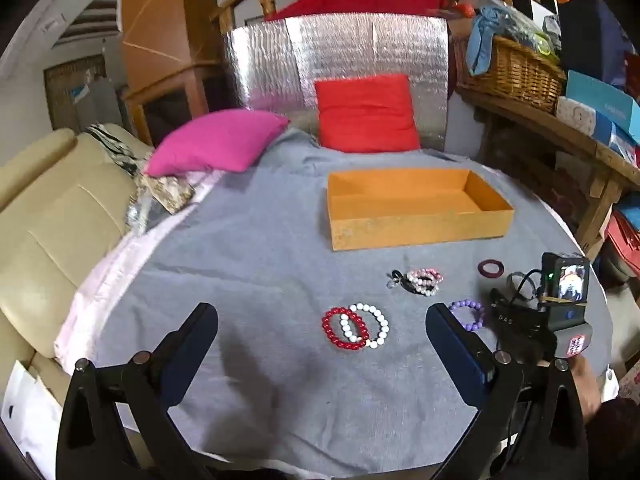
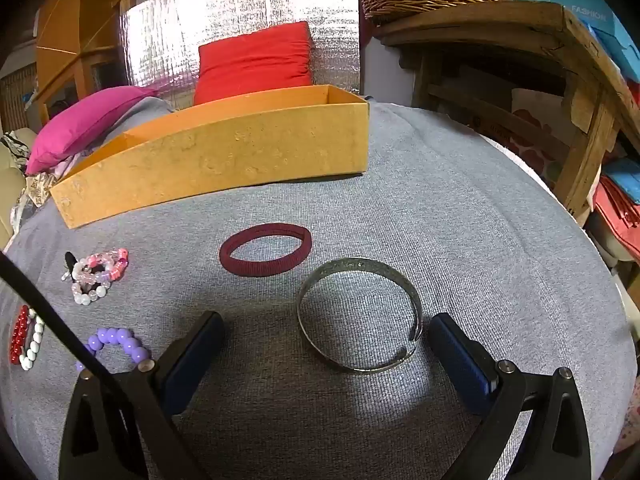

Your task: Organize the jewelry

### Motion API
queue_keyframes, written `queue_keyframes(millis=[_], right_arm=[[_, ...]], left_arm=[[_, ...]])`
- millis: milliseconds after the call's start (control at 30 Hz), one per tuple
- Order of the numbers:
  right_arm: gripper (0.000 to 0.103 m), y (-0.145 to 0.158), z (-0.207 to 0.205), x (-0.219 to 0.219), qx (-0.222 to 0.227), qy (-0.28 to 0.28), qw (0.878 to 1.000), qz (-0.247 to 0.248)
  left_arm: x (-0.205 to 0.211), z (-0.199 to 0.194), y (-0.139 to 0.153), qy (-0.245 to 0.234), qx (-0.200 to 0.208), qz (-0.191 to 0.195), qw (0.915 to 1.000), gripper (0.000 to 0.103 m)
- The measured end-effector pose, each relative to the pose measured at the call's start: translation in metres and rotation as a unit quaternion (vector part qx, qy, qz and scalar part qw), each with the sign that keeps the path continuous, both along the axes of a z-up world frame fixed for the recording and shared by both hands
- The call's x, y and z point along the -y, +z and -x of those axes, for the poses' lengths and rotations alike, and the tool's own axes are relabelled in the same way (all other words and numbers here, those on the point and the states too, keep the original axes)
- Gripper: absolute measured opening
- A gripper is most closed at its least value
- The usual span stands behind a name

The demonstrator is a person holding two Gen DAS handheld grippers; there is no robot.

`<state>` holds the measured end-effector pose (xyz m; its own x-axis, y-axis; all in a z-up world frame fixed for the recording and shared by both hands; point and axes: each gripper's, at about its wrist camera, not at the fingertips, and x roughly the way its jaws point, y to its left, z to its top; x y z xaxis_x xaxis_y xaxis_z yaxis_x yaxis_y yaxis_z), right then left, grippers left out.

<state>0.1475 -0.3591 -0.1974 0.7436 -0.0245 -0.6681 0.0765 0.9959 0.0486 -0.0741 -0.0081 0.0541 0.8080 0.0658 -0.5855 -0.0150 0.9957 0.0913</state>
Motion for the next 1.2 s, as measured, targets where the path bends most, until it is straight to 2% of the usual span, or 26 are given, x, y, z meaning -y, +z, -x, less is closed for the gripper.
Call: queue_keyframes(millis=[200,367,467,533,567,733,900,967,1033,1100,1200], right_arm=[[0.103,0.002,0.008,-0.008,-0.01,0.007,1.0,0.008],[0.103,0.007,0.036,-0.002,-0.043,0.006,0.999,-0.031],[0.103,0.014,0.049,0.002,-0.11,-0.001,0.992,-0.067],[0.103,0.022,0.07,0.001,-0.123,0.004,0.988,-0.092],[0.103,0.033,0.084,0.001,-0.113,0.003,0.989,-0.094],[0.103,0.107,0.158,-0.005,0.003,0.012,0.999,-0.045],[0.103,0.171,0.218,-0.01,0.115,0.022,0.993,-0.03],[0.103,0.187,0.224,-0.017,0.128,0.028,0.991,-0.032],[0.103,0.191,0.224,-0.018,0.11,0.037,0.992,-0.052],[0.103,0.196,0.229,-0.023,0.114,0.043,0.99,-0.065],[0.103,0.197,0.237,-0.035,0.125,0.02,0.992,-0.025]], left_arm=[[0.003,0.03,0.022,-0.006,0.012,-0.009,0.9999,0.103],[0.005,0.043,0.029,-0.009,0.019,-0.009,0.9997,0.103],[0.003,0.046,0.03,0.0,0.022,-0.01,0.9997,0.103],[0.0,0.047,0.03,0.006,0.022,-0.009,0.9997,0.103],[-0.001,0.048,0.03,0.01,0.024,-0.008,0.9996,0.103],[-0.003,0.054,0.032,0.016,0.033,-0.004,0.9993,0.103],[-0.004,0.063,0.042,0.016,0.05,-0.001,0.9986,0.103],[-0.003,0.067,0.046,0.016,0.058,-0.005,0.9982,0.103],[-0.002,0.071,0.049,0.016,0.066,-0.01,0.9976,0.103],[-0.002,0.074,0.049,0.018,0.072,-0.013,0.9972,0.103],[-0.002,0.073,0.047,0.017,0.067,-0.014,0.9975,0.103]])
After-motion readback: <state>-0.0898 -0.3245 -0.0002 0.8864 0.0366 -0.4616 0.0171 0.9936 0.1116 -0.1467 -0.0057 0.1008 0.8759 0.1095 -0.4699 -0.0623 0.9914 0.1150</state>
